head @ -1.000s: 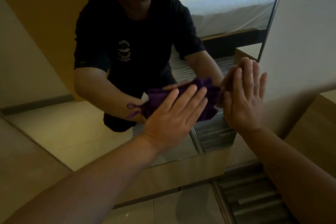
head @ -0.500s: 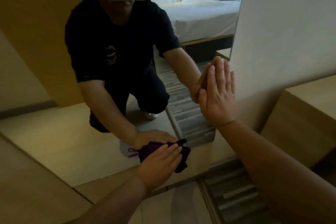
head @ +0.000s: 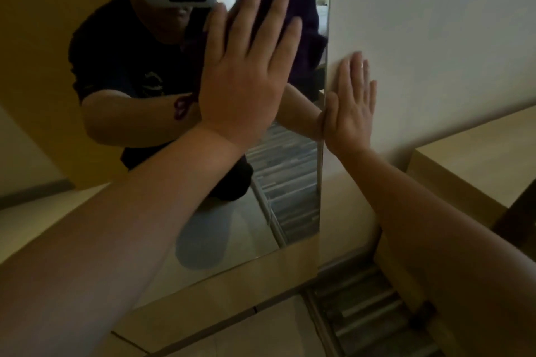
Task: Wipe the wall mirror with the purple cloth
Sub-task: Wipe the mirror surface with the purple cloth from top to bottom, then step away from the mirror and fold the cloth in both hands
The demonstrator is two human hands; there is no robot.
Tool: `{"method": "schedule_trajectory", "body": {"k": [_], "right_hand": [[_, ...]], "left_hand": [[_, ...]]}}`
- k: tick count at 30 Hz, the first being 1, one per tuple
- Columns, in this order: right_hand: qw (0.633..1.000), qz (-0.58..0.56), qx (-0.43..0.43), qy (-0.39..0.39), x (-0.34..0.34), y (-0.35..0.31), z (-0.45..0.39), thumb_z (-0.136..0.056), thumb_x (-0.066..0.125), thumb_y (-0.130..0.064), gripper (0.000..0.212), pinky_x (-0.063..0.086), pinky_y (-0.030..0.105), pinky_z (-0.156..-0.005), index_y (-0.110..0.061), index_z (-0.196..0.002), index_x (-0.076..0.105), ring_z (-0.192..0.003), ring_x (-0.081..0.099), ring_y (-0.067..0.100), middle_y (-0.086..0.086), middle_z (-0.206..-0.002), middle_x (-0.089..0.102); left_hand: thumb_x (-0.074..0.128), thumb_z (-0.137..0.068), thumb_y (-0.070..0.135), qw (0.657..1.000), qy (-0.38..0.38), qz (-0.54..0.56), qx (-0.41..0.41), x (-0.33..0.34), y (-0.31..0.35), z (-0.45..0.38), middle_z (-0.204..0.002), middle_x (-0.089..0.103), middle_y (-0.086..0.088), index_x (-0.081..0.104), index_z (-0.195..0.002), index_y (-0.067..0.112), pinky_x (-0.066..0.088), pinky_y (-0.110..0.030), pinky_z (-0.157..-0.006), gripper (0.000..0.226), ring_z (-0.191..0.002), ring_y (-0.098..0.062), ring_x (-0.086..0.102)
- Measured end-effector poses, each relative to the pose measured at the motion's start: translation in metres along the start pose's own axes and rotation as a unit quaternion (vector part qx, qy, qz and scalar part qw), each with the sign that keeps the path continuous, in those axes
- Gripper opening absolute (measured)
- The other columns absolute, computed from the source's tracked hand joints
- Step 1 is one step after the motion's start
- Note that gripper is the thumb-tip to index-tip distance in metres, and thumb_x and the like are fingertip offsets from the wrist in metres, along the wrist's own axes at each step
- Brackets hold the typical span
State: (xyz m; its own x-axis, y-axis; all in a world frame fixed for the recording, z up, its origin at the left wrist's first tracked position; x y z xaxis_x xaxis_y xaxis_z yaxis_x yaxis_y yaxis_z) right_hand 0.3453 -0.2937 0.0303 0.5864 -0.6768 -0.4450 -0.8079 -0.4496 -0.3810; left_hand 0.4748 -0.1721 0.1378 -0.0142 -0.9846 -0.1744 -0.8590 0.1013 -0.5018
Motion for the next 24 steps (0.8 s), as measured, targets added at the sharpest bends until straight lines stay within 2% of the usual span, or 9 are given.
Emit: {"method": "schedule_trajectory", "body": {"k": [2, 4, 7, 10, 14, 16, 18, 21, 24], "right_hand": [[0.999, 0.026, -0.032, 0.02, 0.007, 0.006, 0.002, -0.107, 0.02, -0.034, 0.056, 0.002, 0.049, -0.123, -0.007, -0.156, 0.011, -0.151, 0.003, 0.033, 0.02, -0.163, 0.009], [0.994, 0.041, -0.069, 0.071, 0.007, 0.008, 0.004, -0.107, 0.024, -0.036, 0.057, 0.009, 0.053, -0.12, -0.002, -0.152, 0.019, -0.149, 0.01, 0.037, 0.029, -0.157, 0.021], [0.988, 0.044, -0.101, 0.112, 0.011, 0.01, 0.004, -0.107, 0.024, -0.037, 0.056, 0.009, 0.054, -0.119, -0.002, -0.15, 0.021, -0.148, 0.008, 0.031, 0.033, -0.153, 0.026], [0.985, 0.041, -0.11, 0.129, 0.013, 0.015, 0.004, -0.106, 0.012, -0.041, 0.059, 0.008, 0.053, -0.119, -0.003, -0.15, 0.019, -0.145, 0.005, 0.026, 0.03, -0.154, 0.025], [0.978, 0.034, -0.124, 0.165, 0.01, 0.018, 0.005, -0.105, 0.013, -0.041, 0.057, 0.015, 0.057, -0.117, -0.004, -0.147, 0.023, -0.144, 0.013, 0.028, 0.032, -0.15, 0.032], [0.976, 0.04, -0.124, 0.175, 0.008, 0.016, 0.006, -0.105, 0.013, -0.041, 0.056, 0.016, 0.058, -0.117, -0.004, -0.146, 0.024, -0.143, 0.015, 0.027, 0.033, -0.149, 0.034], [0.979, 0.03, -0.121, 0.164, 0.009, 0.016, 0.004, -0.105, 0.013, -0.042, 0.057, 0.015, 0.057, -0.118, -0.005, -0.147, 0.023, -0.144, 0.014, 0.026, 0.032, -0.15, 0.033], [0.981, 0.047, -0.111, 0.15, 0.008, 0.016, 0.003, -0.105, 0.013, -0.042, 0.057, 0.013, 0.054, -0.119, -0.006, -0.149, 0.022, -0.145, 0.012, 0.025, 0.03, -0.152, 0.031], [0.983, 0.057, -0.111, 0.135, 0.008, 0.01, 0.003, -0.105, 0.013, -0.042, 0.058, 0.009, 0.052, -0.12, -0.007, -0.15, 0.019, -0.146, 0.01, 0.025, 0.027, -0.154, 0.029]], "left_hand": [[0.031, -0.11, 0.021, 0.998, -0.042, -0.033, 0.018, 0.018, 0.014, 0.011, -0.152, 0.041, -0.014, 0.044, -0.148, 0.013, 0.034, -0.056, -0.112, 0.041, -0.139, -0.037, 0.039], [0.026, -0.11, 0.023, 0.996, -0.082, -0.008, 0.045, 0.033, 0.04, 0.039, -0.156, 0.032, -0.017, 0.034, -0.152, 0.008, 0.027, -0.056, -0.116, 0.045, -0.143, -0.039, 0.03], [0.028, -0.108, 0.021, 0.979, -0.151, 0.04, 0.127, 0.057, 0.101, 0.126, -0.158, 0.025, -0.021, 0.027, -0.153, 0.002, 0.021, -0.055, -0.118, 0.049, -0.146, -0.041, 0.023], [0.036, -0.101, 0.018, 0.936, -0.245, 0.028, 0.253, 0.078, 0.168, 0.248, -0.16, 0.02, -0.022, 0.029, -0.152, 0.003, 0.009, -0.054, -0.12, 0.054, -0.148, -0.042, 0.014], [0.029, -0.099, 0.022, 0.836, -0.378, 0.022, 0.397, 0.094, 0.216, 0.366, -0.157, 0.033, -0.013, 0.047, -0.146, 0.009, -0.007, -0.059, -0.119, 0.051, -0.146, -0.036, 0.025], [0.038, -0.1, 0.031, 0.804, -0.408, 0.032, 0.432, 0.096, 0.223, 0.394, -0.155, 0.037, -0.012, 0.049, -0.144, 0.01, -0.01, -0.06, -0.117, 0.05, -0.146, -0.034, 0.028], [0.042, -0.099, 0.033, 0.796, -0.422, 0.048, 0.432, 0.094, 0.225, 0.402, -0.152, 0.042, -0.011, 0.051, -0.142, 0.01, -0.005, -0.058, -0.117, 0.049, -0.144, -0.032, 0.033], [0.047, -0.096, 0.034, 0.789, -0.466, 0.12, 0.381, 0.086, 0.217, 0.383, -0.141, 0.056, -0.004, 0.062, -0.134, 0.018, 0.015, -0.048, -0.119, 0.044, -0.134, -0.023, 0.049], [0.04, -0.089, 0.03, 0.784, -0.509, 0.194, 0.296, 0.071, 0.215, 0.375, -0.123, 0.068, 0.004, 0.071, -0.119, 0.026, 0.043, -0.034, -0.106, 0.043, -0.113, -0.015, 0.064]]}}
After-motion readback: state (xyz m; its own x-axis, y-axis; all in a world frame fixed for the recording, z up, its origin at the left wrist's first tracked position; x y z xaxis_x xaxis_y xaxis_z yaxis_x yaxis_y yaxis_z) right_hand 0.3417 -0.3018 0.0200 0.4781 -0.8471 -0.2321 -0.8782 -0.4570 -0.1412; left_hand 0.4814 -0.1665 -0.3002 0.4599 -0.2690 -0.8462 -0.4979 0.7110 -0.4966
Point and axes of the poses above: each hand's wrist, its own z-axis away from the middle knuckle, its own x-axis out of the palm, y = z × x, the point moved 10 cm from there along -z, towards the middle knuckle
